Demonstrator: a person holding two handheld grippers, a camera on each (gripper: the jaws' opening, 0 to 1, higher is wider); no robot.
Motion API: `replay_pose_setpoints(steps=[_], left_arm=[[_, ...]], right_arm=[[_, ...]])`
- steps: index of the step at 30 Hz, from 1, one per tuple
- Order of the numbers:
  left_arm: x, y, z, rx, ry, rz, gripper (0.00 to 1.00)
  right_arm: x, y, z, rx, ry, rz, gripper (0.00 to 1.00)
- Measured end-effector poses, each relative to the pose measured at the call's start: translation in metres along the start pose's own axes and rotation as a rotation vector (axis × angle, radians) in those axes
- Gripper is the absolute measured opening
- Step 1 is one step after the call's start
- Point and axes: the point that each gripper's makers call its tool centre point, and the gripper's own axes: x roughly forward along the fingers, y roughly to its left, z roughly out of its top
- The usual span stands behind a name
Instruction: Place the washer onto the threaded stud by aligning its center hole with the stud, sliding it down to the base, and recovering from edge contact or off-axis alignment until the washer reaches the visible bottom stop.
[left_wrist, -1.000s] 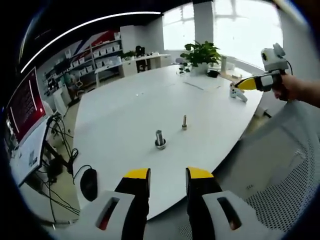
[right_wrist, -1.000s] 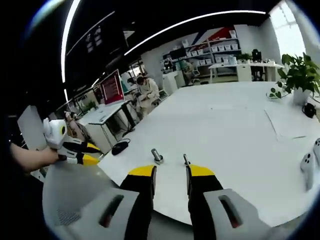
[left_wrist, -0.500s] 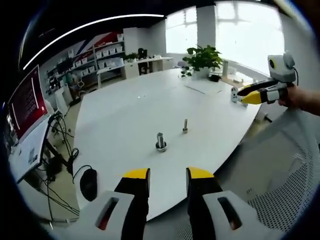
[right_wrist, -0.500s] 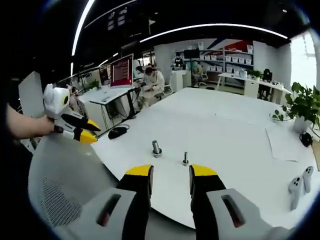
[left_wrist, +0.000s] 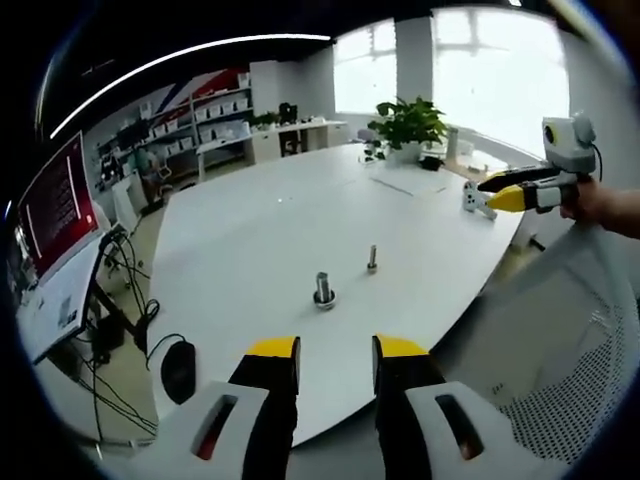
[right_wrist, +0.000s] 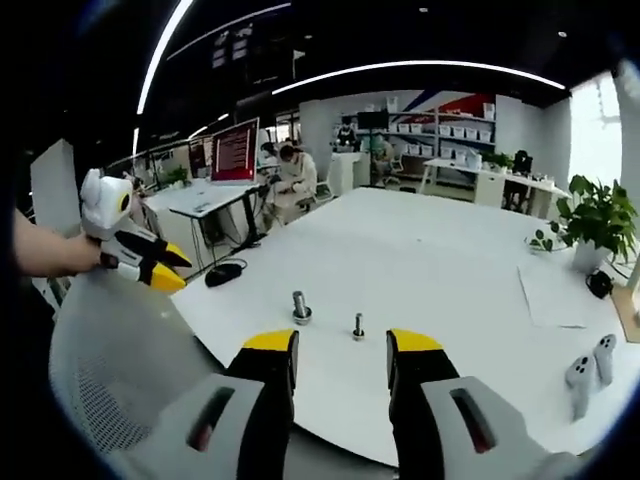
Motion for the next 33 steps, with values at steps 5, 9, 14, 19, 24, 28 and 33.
replay_pose_setpoints(steps=[5,9,14,19,24,28,33], left_arm=[[-0.003,-0.001,0.004,0.001,-0.029,-0.001,0.27],[-0.004,0.003,0.006,-0.020,-0.041,0.011,0.27],[-0.004,0.004,0.005,-0.012,-0.041,0.024,0.27],[-0.004,0.007,0.004,-0.028,-0.036,0.046,0.27],[0.002,0.005,-0.005,0.011,0.030,0.053,0.27],[-0.003,0.011,-0.003,-0.007,0.002,0.076,0.27],[-0.002,0.010,0.001,-0.024,-0.009,0.074,0.26]], right_arm=[[0.005,0.001,-0.007,-0.026,0.043,-0.006,0.38],[0.006,-0.002,-0.014,-0.048,0.078,-0.018,0.38],[0.006,0.000,-0.017,-0.061,0.090,-0.015,0.38],[0.006,-0.004,-0.020,-0.046,0.100,-0.025,0.38],[0.007,-0.004,-0.033,-0.058,0.165,-0.030,0.38],[0.006,-0.004,-0.034,-0.111,0.175,-0.049,0.38],[0.005,-0.006,-0.035,-0.099,0.178,-0.050,0.37]])
